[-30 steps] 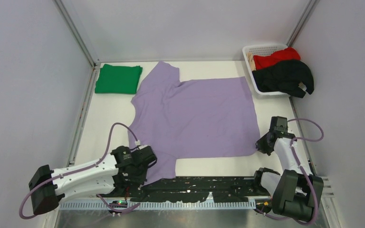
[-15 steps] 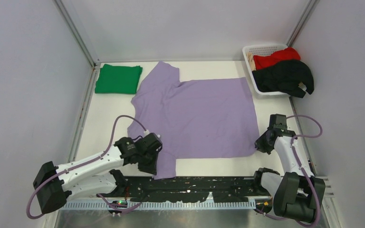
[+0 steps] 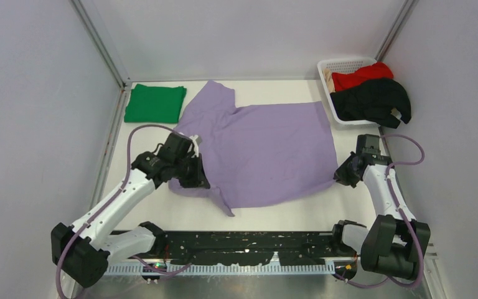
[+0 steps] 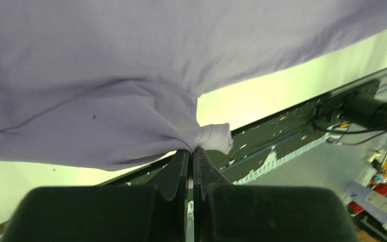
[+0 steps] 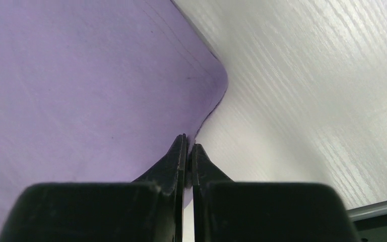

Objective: Fold and stack the t-shirts
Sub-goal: Fold the flattened tshirt in 1/3 of the way

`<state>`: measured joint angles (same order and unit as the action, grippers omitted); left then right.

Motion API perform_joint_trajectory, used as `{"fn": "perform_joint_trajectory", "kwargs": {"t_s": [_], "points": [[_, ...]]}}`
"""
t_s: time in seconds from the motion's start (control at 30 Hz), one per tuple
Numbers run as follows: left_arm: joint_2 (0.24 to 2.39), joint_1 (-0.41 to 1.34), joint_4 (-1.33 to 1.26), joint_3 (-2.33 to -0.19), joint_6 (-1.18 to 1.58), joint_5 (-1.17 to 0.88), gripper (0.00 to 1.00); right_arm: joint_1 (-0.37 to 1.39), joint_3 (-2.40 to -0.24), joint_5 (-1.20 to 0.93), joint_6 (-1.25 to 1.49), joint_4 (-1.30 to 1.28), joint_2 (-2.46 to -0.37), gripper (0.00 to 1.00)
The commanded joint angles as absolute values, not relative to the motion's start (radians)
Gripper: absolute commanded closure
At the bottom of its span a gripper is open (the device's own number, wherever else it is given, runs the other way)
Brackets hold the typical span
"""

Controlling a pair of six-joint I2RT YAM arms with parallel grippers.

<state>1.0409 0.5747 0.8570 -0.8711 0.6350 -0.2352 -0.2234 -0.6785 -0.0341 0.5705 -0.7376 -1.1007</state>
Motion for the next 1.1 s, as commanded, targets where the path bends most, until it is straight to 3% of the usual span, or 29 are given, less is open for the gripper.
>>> {"fn": "perform_joint_trajectory", "kwargs": {"t_s": [0.0, 0.37, 0.6, 1.07], "points": [[1.112, 0.47, 0.861, -0.992, 0.554, -0.315, 1.0, -0.216, -0.772, -0.061, 0.553, -0.736, -1.138, 0.95], [1.275, 0.254, 0.866, -1.191, 0.544, -0.397, 1.0, -0.183, -0.925, -0.036, 0.52, -0.76, -1.242, 0.95], [1.238, 0.239, 0.695, -1.183, 0.568, -0.331, 1.0, -0.18, -0.968, -0.02, 0.526, -0.758, -1.265, 0.94], [1.361, 0.187, 0.671, -1.308, 0.505, -0.282, 1.0, -0.178, -1.043, -0.019, 0.568, -0.691, -1.34, 0.92]]}}
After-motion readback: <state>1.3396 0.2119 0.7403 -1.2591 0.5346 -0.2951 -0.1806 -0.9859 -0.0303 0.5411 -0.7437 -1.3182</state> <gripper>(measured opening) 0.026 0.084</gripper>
